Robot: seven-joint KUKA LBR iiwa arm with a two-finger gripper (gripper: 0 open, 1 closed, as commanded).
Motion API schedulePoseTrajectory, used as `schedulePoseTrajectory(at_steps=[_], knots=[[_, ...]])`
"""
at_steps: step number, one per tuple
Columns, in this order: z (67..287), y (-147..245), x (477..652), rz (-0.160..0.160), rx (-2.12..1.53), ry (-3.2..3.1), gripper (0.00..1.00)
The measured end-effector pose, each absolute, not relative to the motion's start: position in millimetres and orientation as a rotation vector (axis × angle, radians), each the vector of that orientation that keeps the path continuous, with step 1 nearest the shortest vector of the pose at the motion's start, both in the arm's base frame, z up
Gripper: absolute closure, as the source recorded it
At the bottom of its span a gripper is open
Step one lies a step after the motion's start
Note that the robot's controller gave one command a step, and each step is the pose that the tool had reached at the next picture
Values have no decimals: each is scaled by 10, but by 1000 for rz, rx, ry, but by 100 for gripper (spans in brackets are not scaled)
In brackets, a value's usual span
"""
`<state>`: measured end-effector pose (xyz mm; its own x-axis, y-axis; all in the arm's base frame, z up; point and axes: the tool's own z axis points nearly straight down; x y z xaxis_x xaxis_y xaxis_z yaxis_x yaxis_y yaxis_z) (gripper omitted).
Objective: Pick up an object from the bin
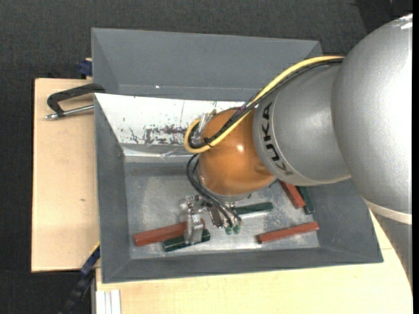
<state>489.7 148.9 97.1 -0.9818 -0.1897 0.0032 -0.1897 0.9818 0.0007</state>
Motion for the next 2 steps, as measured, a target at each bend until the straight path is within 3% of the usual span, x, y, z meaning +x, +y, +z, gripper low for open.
schedulePoseTrajectory(at_steps=[1, 2], knots=[[1604, 1500, 4919, -3, 302, -3132, 100], [1634, 1503, 4928, -4, 301, -3136, 100]])
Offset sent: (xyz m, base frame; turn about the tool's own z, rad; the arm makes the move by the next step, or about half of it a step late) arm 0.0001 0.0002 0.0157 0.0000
